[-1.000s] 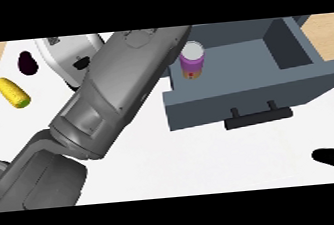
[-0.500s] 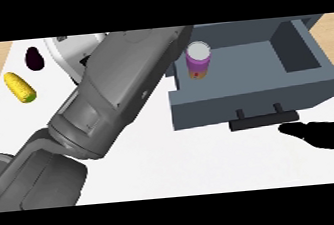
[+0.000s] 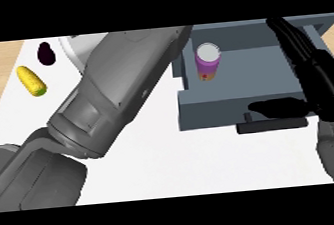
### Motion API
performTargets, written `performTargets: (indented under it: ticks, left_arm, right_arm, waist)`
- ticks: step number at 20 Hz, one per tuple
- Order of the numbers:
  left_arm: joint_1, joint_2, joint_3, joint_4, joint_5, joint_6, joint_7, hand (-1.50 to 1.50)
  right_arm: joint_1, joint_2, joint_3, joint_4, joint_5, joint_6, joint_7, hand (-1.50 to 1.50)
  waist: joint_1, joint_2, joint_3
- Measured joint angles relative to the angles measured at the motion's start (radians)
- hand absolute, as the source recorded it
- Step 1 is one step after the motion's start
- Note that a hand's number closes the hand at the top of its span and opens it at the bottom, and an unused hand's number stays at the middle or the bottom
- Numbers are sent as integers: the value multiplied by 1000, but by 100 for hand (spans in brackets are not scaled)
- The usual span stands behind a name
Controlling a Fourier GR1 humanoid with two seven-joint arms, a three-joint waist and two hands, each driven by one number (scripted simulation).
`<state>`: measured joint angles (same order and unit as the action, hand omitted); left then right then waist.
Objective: Pick up the can, place it into the drawer and close the drawer
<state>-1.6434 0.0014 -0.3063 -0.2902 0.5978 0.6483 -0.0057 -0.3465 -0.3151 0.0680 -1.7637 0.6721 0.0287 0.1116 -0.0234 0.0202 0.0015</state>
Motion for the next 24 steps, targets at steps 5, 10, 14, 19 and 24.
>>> performTargets:
  ticks: [5, 10, 14, 19, 24]
  left_arm:
    - [-7, 4, 12, -3, -4, -9, 8, -150]
    - [14, 41, 23, -21, -12, -43, 24, -150]
    - [34, 72, 29, -43, -22, -53, 38, -150]
    - [82, 109, 22, -95, -41, -59, 60, -150]
    - [109, 155, 16, -147, -54, -86, 105, -150]
  right_arm:
    - [-63, 18, 48, 212, 133, -93, -69, -150]
    - [-150, 68, 67, 434, 231, -208, -112, -150]
    - [-238, 104, 51, 622, 281, -308, -148, -150]
    - [-353, 132, 10, 828, 342, -438, -148, -150]
    - [-489, 134, -43, 1013, 372, -543, -157, -150]
  waist:
    - [16, -3, 0]
    - [35, -8, 0]
    - [47, -9, -1]
    - [64, -12, -1]
    - [80, -10, -1]
